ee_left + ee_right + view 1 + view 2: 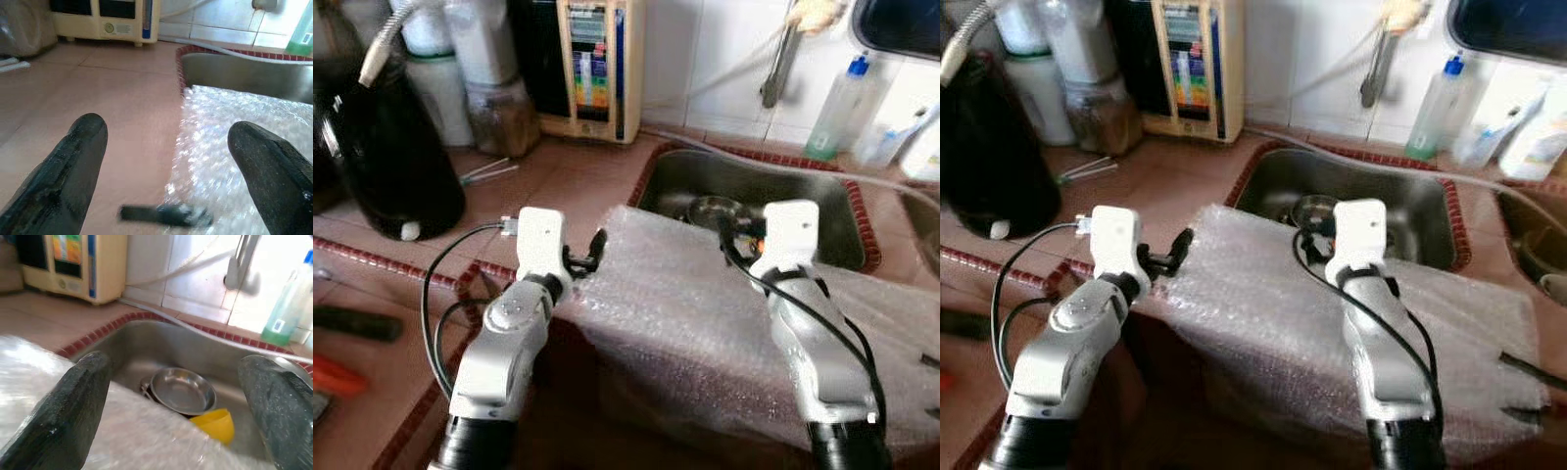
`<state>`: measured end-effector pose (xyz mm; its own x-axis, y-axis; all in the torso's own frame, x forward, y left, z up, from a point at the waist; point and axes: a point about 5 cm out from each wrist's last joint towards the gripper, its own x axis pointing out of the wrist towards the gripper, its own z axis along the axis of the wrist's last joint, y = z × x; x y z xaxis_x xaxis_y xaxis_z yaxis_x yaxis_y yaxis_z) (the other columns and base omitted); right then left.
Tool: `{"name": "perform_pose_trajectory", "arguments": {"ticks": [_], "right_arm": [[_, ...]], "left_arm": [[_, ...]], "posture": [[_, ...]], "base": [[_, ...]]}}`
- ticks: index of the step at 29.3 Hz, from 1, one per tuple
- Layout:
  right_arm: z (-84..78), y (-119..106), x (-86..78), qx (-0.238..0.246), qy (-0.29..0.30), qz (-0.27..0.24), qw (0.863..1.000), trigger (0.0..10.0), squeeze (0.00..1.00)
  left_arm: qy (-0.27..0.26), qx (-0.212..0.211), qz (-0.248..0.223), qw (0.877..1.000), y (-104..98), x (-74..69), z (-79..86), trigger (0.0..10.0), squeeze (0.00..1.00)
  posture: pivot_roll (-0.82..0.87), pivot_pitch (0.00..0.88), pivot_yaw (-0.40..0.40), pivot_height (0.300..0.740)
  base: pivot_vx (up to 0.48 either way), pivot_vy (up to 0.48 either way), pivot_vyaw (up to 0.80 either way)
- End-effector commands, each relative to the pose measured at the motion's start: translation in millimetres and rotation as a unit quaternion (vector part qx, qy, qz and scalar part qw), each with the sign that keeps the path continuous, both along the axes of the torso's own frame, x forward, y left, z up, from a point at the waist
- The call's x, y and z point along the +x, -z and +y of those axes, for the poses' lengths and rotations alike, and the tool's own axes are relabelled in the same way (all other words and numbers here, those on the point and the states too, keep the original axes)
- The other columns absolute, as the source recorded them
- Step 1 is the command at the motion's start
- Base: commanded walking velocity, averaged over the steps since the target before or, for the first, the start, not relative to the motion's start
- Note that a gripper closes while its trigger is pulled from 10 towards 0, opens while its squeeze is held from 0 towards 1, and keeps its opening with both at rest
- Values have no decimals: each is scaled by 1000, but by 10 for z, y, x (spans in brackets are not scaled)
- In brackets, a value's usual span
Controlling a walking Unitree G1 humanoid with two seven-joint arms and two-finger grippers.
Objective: Kitchen organization
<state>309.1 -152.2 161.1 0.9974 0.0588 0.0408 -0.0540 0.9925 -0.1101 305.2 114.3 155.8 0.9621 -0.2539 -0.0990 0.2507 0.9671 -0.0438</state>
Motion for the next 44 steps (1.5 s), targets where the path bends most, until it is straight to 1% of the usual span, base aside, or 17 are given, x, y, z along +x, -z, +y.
{"name": "perform_pose_trajectory", "arguments": {"ticks": [1, 5, 8, 10, 14, 16, 17, 19, 22, 23, 24, 25, 26, 31, 35, 38, 44], "right_arm": [[-50, -39, 8, -2, 9, -6, 1000, 10000, 0], [-51, -40, 8, -3, 10, -6, 1000, 10000, 0], [-53, -47, 9, -6, 10, -7, 1000, 10000, 0], [-59, -57, 10, -8, 10, -10, 1000, 10000, 0], [-87, -89, 0, -18, 12, -20, 1000, 10000, 0], [-90, -98, -26, -46, 3, -32, 998, 10000, 0], [-90, -98, -26, -46, 3, -32, 998, 10000, 0], [-121, -73, -60, -38, 5, -27, 999, 10000, 0], [-136, -54, -70, -39, 5, -23, 999, 10000, 0], [-161, -28, -82, -39, 6, -18, 999, 10000, 0], [-161, -28, -82, -39, 6, -18, 999, 10000, 0], [-179, -7, -89, -37, 10, -13, 999, 10000, 0], [-182, -3, -91, -35, 11, -12, 999, 10000, 0], [-140, 1, -99, -37, 6, -13, 999, 10000, 0], [-153, 26, -109, -37, 5, -9, 999, 10000, 0], [-182, 47, -111, -38, 7, -3, 999, 10000, 0], [-168, 63, -112, -36, 6, 1, 999, 10000, 0]], "left_arm": [[7, 0, -1, 1000, -13, 0, -39, 10000, 0], [13, 1, -7, 1000, -11, -5, -47, 10000, 0], [4, -22, -6, 1000, -14, 10, -12, 10000, 0], [6, -23, -11, 1000, -19, 14, -5, 10000, 0], [15, -7, -27, 999, -39, 4, -5, 10000, 0], [26, 4, -35, 999, -20, -34, 4, 10000, 0], [26, 4, -35, 999, -20, -34, 4, 10000, 0], [24, 17, -30, 999, 54, -73, 79, 10000, 0], [20, 16, -27, 999, 71, -80, 107, 10000, 0], [8, 7, -31, 999, 59, -80, 142, 10000, 0], [8, 7, -31, 999, 59, -80, 142, 10000, 0], [-2, -7, -35, 999, 38, -74, 148, 10000, 0], [-4, -9, -36, 999, 35, -72, 146, 10000, 0], [-4, -10, -39, 999, 48, -75, 119, 10000, 0], [-5, -15, -39, 999, 41, -63, 129, 10000, 0], [-7, -15, -38, 999, 43, -62, 131, 10000, 0], [0, -11, -31, 999, 81, -84, 107, 10000, 0]], "posture": [[-11, 0, 10, 740], [-11, 0, 10, 740], [-14, 0, 7, 740], [-17, 0, 5, 740], [-19, 0, 3, 740], [-17, 0, 0, 740], [-17, 0, 0, 740], [-13, 0, -1, 740], [-13, 0, 1, 740], [-16, 0, 3, 740], [-16, 0, 3, 740], [-15, 0, 2, 740], [-16, 0, 3, 740], [-20, 0, 3, 740], [-20, 0, 2, 740], [-20, 0, 2, 740], [-19, 0, 3, 740]], "base": [[-274, 0, 0], [-67, 0, 0], [0, 0, 0], [0, 0, 0], [0, 0, 0], [0, 0, 0], [0, 0, 0], [0, 0, 0], [0, 0, 0], [0, -311, 0], [0, -311, 0], [0, -307, -556], [0, -307, -556], [0, -210, -604], [0, -281, -569], [0, -285, 0], [0, -310, 0]]}}
